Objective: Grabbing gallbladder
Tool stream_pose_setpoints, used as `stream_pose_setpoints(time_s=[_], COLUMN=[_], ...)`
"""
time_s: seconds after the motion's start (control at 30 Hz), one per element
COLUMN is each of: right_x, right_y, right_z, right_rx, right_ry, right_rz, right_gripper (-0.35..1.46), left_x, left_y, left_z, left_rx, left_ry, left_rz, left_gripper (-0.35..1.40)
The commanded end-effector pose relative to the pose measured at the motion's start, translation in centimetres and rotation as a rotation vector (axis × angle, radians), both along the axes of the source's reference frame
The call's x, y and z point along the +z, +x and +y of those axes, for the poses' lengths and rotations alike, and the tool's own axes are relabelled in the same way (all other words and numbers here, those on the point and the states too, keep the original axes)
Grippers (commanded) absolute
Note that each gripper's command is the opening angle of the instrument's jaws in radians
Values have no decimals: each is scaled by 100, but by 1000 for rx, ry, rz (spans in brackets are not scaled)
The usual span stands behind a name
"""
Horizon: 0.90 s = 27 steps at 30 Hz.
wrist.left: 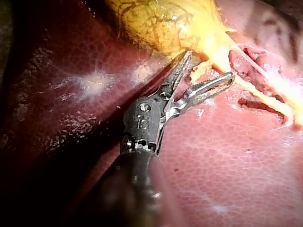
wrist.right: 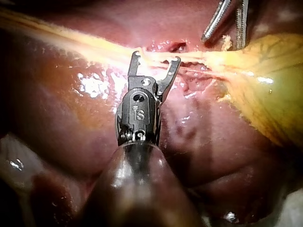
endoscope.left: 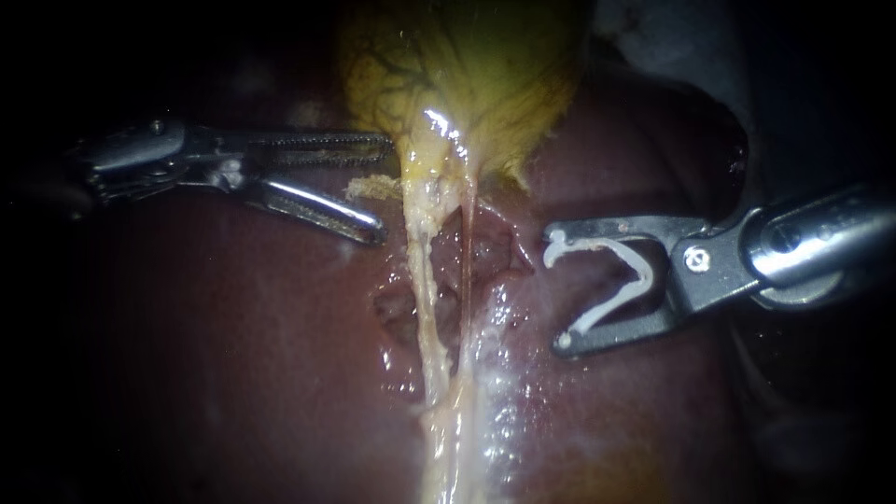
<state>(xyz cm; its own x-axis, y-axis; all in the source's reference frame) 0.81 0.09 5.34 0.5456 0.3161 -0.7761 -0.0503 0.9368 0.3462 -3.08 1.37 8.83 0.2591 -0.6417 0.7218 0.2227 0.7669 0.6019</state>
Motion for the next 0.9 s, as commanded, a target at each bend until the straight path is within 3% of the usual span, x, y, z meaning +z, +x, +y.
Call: stream_pose_setpoints(time_s=[0.03, 0.23, 0.47, 0.8, 0.83, 0.9], right_x=[0, 0, 0, 0, 0, 0], right_y=[0, 0, 0, -2, -2, -2], right_z=[0, 0, 0, 0, 0, 0], right_rx=[0, 0, 0, -1, -1, -1], right_ry=[0, 0, 0, 0, 0, 0], right_rz=[0, 0, 0, 0, 0, 0], right_gripper=[57, 57, 57, 57, 57, 57], left_x=[1, 16, 23, 32, 33, 32], left_y=[-1, -4, -17, -8, -8, -9], left_z=[1, -1, 7, 5, 4, 2], left_rx=[0, -5, -15, 4, 5, 9], left_ry=[7, 30, 59, 79, 79, 81], left_rz=[5, 19, 32, 69, 72, 83], left_gripper=[61, 53, 32, 9, 6, -20])
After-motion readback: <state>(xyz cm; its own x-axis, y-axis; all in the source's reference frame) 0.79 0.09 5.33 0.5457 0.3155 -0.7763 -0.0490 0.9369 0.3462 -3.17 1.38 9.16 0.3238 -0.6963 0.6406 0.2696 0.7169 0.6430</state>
